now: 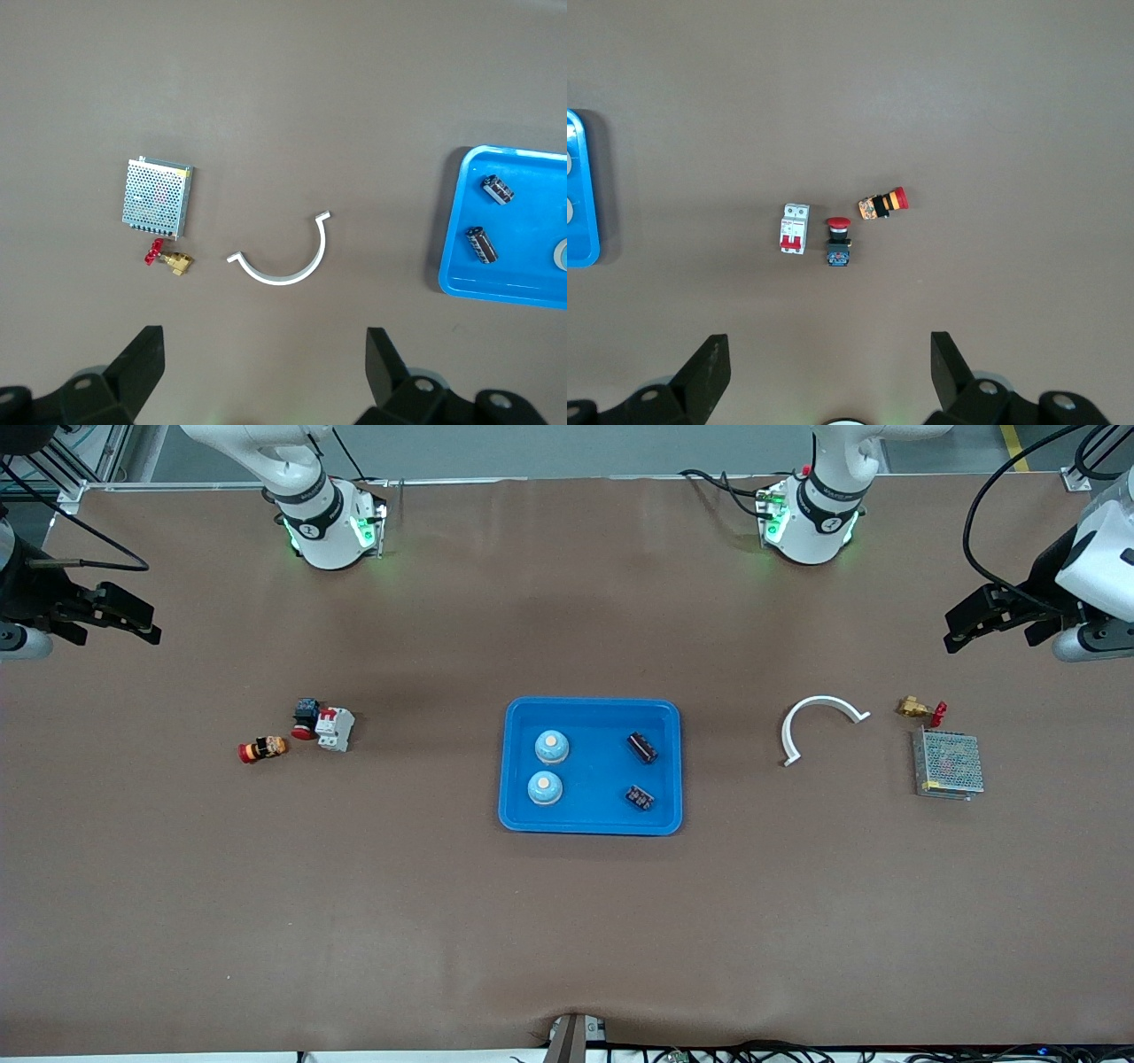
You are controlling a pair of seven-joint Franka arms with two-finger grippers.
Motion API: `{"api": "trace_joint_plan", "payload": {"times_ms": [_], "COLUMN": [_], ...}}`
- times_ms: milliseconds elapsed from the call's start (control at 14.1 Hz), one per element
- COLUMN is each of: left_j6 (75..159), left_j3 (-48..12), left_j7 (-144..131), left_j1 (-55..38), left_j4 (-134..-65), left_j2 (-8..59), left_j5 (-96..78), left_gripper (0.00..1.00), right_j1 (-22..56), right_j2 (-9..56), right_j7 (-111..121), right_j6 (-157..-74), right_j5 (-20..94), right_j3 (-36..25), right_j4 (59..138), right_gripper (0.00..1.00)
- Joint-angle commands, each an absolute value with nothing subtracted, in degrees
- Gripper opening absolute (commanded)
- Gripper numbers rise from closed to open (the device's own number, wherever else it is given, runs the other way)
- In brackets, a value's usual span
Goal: Place electrolytic capacitor and blue bell in tray
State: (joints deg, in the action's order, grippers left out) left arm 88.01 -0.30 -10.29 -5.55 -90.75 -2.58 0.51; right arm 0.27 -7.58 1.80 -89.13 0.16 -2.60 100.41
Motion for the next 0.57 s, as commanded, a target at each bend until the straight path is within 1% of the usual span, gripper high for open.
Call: {"api": "trace_joint_plan", "payload": {"times_ms": [0, 496], "left_j6": [87.98, 87.98], "left_j3": [-0.35, -0.35], "left_j7": [-10.81, -10.81], "left_j1": [-5.89, -5.98], "left_j4": [-89.47, -88.51], "left_j2": [-2.11, -2.11], "left_j5": [0.44, 0.35], "left_gripper": [1.00, 1.00], "right_j1": [-1.05, -0.97], "right_j2": [-9.05, -8.61], "right_j7": [2.46, 1.76], "right_j6": [-89.21, -87.99], "right_j5": [-0.79, -0.79], "right_j3": [-1.58, -1.41], "right_j4": [101.95, 99.59], "right_gripper": [1.00, 1.00]}}
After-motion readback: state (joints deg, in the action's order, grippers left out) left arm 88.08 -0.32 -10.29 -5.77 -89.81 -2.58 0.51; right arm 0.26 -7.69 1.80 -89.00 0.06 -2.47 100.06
